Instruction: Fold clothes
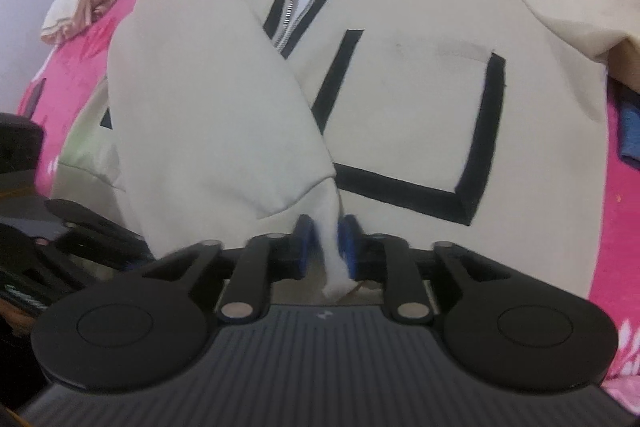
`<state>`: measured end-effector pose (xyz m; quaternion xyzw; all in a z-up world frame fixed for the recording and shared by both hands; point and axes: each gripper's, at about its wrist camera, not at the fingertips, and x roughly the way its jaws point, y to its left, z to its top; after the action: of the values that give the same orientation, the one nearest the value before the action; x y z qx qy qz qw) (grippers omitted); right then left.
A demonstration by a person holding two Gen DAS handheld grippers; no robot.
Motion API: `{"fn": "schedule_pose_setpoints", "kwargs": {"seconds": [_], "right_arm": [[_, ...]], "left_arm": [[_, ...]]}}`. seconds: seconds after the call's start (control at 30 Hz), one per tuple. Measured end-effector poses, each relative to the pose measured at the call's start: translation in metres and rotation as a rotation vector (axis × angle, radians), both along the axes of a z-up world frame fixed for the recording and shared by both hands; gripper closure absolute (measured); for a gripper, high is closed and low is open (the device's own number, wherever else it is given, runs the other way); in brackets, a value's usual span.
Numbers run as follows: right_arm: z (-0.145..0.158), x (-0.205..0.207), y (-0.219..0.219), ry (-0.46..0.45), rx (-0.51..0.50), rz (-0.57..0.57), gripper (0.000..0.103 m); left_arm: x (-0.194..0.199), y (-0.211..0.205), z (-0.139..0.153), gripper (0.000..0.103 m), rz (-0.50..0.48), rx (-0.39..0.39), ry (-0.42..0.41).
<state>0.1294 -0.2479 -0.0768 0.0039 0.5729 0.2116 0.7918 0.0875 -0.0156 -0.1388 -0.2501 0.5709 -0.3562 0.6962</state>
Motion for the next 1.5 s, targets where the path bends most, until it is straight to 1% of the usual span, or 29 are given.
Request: {"fn": "schedule_pose_setpoints", "kwargs": {"seconds": [0.03,0.07,0.13,0.23,0.33,0.37,0.47,0.57,0.63,0.67,0.77,0.8,0.93,1.0,1.03,1.07,1.13,1.23,1.33,1.4,1.5], "right_arm": [[0.002,0.001,-0.002,0.005,-0.006,-0.014,0.068],[0.006,0.003,-0.004,0.006,-0.008,-0.034,0.062],[0.015,0.005,-0.008,-0.010,-0.016,-0.070,0.060],[0.038,0.011,-0.010,-0.082,-0.019,-0.110,0.058],[0.054,0.023,0.000,-0.115,0.035,-0.125,0.056],[0.057,0.029,0.007,-0.119,0.057,-0.121,0.056],[0.065,0.053,0.038,-0.117,0.103,-0.073,0.056],[0.073,0.084,0.078,-0.110,0.134,0.012,0.056],[0.076,0.106,0.106,-0.099,0.158,0.062,0.056],[0.077,0.118,0.117,-0.092,0.170,0.078,0.056],[0.072,0.152,0.147,-0.067,0.202,0.114,0.055],[0.068,0.164,0.157,-0.060,0.212,0.121,0.052],[0.041,0.201,0.188,0.003,0.239,0.112,0.050],[0.029,0.209,0.197,0.005,0.250,0.092,0.050],[0.023,0.213,0.201,0.004,0.260,0.081,0.050],[0.017,0.216,0.202,0.004,0.272,0.067,0.050],[0.007,0.220,0.205,0.005,0.283,0.046,0.050],[-0.005,0.225,0.204,0.005,0.273,0.015,0.051],[-0.013,0.234,0.202,0.025,0.319,-0.003,0.051],[-0.013,0.239,0.205,0.029,0.354,0.013,0.051],[-0.008,0.245,0.227,-0.009,0.327,0.091,0.051]], "left_arm": [[-0.002,0.005,0.004,0.061,0.000,-0.006,-0.012],[-0.004,0.010,0.008,0.054,-0.003,-0.012,-0.028],[-0.008,0.023,0.018,0.045,-0.010,-0.012,-0.072],[-0.014,0.051,0.036,0.044,-0.015,0.017,-0.180],[-0.015,0.090,0.053,0.044,0.057,0.079,-0.290],[-0.015,0.103,0.059,0.044,0.093,0.108,-0.327],[-0.009,0.139,0.071,0.045,0.221,0.230,-0.435],[0.010,0.157,0.070,0.049,0.309,0.381,-0.495],[0.023,0.168,0.069,0.049,0.368,0.482,-0.534],[0.031,0.171,0.067,0.050,0.386,0.518,-0.548],[0.056,0.168,0.057,0.050,0.388,0.561,-0.565],[0.063,0.166,0.052,0.050,0.380,0.563,-0.561],[0.086,0.159,0.032,0.056,0.368,0.548,-0.531],[0.093,0.162,0.024,0.059,0.376,0.535,-0.524],[0.095,0.163,0.021,0.066,0.385,0.529,-0.529],[0.094,0.164,0.020,0.080,0.403,0.525,-0.538],[0.089,0.171,0.018,0.090,0.465,0.491,-0.529],[0.074,0.178,0.014,0.093,0.589,0.444,-0.507],[0.064,0.185,0.007,0.094,0.691,0.398,-0.451],[0.062,0.186,0.006,0.094,0.710,0.382,-0.441],[0.062,0.183,0.007,0.094,0.701,0.397,-0.453]]}}
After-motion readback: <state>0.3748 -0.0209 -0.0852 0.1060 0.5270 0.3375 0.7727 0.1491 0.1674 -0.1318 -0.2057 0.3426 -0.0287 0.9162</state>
